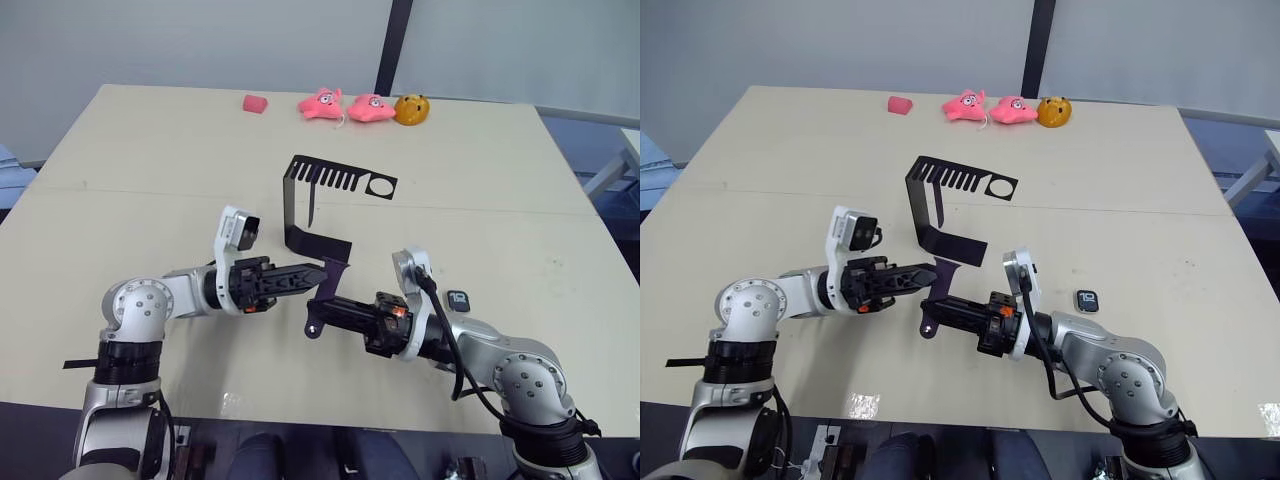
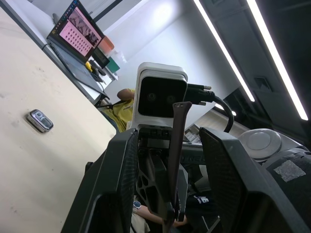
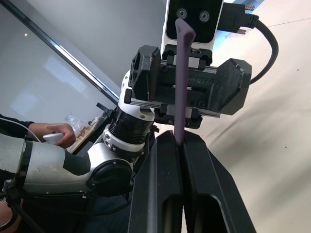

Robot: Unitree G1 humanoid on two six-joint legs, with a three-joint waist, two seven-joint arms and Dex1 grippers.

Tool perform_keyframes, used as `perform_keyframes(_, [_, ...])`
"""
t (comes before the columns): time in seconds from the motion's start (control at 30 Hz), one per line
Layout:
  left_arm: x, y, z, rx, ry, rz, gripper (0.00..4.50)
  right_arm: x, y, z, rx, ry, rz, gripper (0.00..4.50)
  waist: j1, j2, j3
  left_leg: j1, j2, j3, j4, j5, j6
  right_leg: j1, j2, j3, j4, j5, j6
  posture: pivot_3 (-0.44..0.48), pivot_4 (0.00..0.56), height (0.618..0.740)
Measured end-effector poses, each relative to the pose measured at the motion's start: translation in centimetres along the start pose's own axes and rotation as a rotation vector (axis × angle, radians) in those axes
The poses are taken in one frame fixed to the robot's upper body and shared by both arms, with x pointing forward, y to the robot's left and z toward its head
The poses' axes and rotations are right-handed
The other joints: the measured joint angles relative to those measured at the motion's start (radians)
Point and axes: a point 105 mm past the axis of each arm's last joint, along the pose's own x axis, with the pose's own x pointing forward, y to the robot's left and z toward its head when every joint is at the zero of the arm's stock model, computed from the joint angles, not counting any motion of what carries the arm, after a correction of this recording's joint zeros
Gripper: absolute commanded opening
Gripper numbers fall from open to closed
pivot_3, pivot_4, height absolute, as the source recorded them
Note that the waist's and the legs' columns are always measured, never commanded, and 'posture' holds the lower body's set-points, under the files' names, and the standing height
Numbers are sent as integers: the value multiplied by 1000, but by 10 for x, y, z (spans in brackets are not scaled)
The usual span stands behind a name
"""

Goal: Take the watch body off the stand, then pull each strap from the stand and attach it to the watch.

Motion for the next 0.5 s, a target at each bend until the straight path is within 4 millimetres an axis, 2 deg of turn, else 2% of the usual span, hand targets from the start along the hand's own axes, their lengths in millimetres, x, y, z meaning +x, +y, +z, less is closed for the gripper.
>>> perform_keyframes(0.1, [1,0,0,4,3,-1,2201,0,0,0,0,0,0,0,0,0,0,0,0,0,0,0,0,0,0,0,0,0,0,0,150,740])
perform_keyframes(0.2, [2,-1,-1,8,9,-8,1405,0,0,0,0,1,0,0,0,0,0,0,0,0,0,0,0,0,0,0,0,0,0,0,150,740])
perform_keyframes(0.5, [4,-2,-1,26,10,-18,1405,0,-2,-1,7,1,-6,0,0,0,0,0,0,0,0,0,0,0,0,0,0,0,0,0,150,740])
